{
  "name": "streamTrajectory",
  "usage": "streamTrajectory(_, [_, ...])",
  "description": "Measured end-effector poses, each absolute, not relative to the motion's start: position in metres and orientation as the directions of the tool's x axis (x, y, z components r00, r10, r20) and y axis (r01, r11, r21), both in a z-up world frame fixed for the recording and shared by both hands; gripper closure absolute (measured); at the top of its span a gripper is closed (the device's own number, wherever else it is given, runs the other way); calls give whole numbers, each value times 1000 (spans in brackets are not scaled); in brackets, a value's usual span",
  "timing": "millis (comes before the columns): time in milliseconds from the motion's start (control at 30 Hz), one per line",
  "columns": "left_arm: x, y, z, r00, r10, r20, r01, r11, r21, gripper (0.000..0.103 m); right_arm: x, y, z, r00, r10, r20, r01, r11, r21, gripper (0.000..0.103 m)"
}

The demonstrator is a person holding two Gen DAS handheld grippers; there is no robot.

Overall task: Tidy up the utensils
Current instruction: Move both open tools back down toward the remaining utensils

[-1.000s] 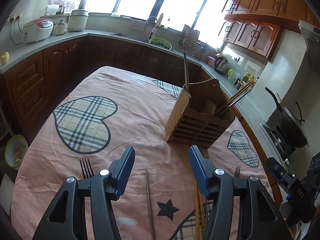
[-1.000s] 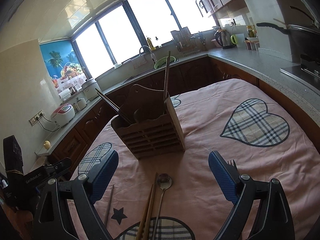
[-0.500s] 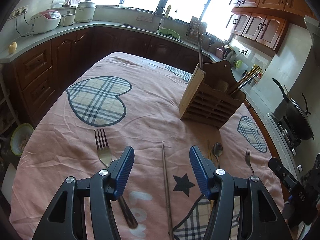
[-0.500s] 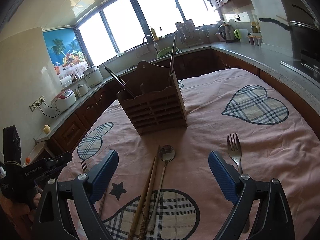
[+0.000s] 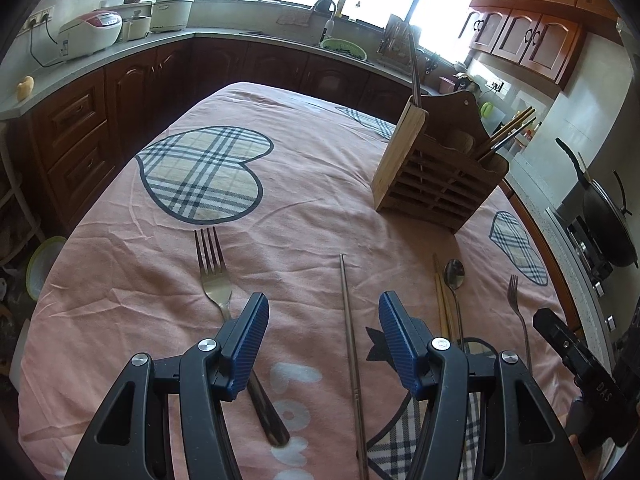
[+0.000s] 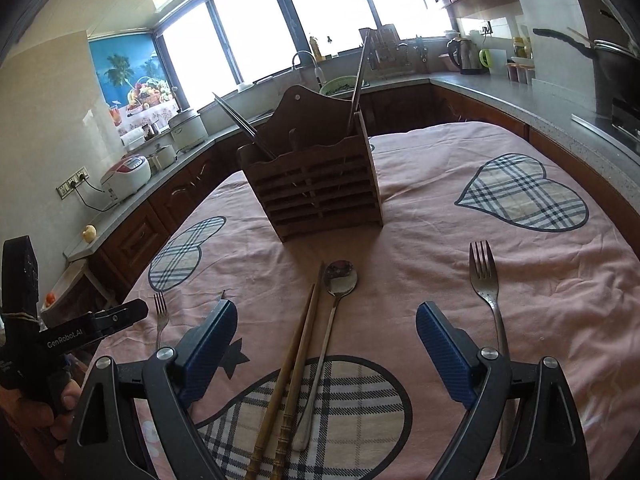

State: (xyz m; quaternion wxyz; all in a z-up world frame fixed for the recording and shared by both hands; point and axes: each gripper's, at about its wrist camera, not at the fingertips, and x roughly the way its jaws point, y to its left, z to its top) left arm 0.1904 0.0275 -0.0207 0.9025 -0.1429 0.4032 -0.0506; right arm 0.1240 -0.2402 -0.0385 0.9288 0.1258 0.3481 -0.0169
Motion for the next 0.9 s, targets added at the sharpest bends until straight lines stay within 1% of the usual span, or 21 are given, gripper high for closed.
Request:
streamTrajectory(100, [196,25,-25,657,-201,-727,-25,958,-287,46,127,-240,-42,747,56,-662,121,968,219,11])
streamTrajectory(167, [201,23,-28,645,-196,-738,-24,961,-276,46,130,-240,-45,741,55,-669,121,969,214,16])
streamTrajectory(300, [210,19,-35,623,-192,-758,-24,964,-265,46,139,-241,-51,718,60,-694,124,969,212,18])
streamTrajectory(400, [219,16,-41,607,-188,-772,-21,967,-252,47,146,-240,-56,699,61,-713,126,970,206,24])
streamTrajectory(467, [225,13,-43,596,-185,-782,-19,970,-243,47,151,-240,-60,686,66,-725,126,970,207,31])
streamTrajectory(533, [231,11,-46,585,-183,-790,-12,972,-234,47,155,-240,-63,676,63,-734,126,972,200,34])
streamTrajectory(633, [242,6,-51,569,-182,-802,-3,975,-224,48,162,-240,-68,659,60,-750,126,974,189,41])
streamTrajectory(733, [252,1,-55,556,-180,-812,8,977,-212,50,170,-241,-74,638,62,-767,130,974,186,49])
streamTrajectory(900, [269,-6,-63,531,-177,-829,22,980,-195,57,182,-241,-83,607,58,-793,127,978,168,59])
